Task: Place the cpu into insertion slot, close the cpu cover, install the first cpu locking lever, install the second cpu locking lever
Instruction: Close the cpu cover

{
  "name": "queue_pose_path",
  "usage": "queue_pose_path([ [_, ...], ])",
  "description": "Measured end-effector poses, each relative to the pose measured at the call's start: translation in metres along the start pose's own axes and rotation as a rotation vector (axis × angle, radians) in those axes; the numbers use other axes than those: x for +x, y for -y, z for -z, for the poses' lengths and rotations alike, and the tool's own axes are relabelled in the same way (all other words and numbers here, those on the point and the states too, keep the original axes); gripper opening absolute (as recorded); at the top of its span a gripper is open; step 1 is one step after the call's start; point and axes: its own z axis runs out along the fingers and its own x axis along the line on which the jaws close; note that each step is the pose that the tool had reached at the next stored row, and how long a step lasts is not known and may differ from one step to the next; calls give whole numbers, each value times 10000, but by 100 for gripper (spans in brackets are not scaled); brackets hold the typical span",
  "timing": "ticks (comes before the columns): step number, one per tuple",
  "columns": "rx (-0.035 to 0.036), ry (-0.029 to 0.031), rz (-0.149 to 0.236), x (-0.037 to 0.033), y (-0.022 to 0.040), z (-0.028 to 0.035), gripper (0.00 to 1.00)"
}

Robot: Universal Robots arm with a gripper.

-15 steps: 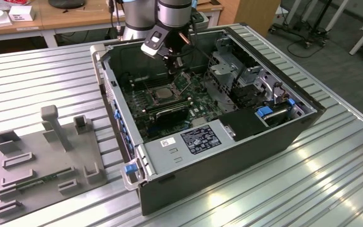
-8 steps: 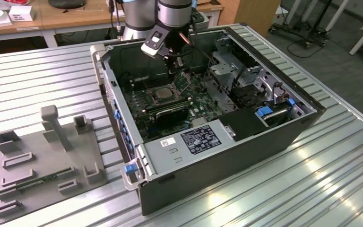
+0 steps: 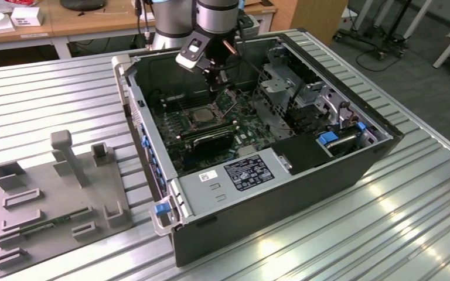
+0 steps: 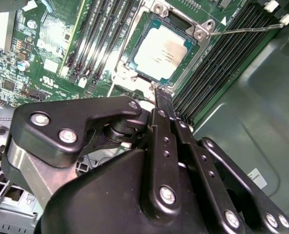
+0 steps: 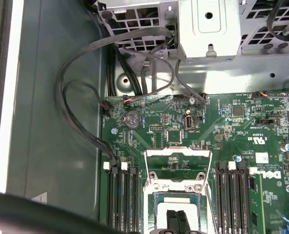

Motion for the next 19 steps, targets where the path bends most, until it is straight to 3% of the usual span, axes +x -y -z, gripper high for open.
queue_pose_path([
  [5,0,0,-1,2,-70,-4,11],
  [14,0,-1,-1,6,-261,-17,11],
  [19,0,0,-2,6,-279,-18,11],
])
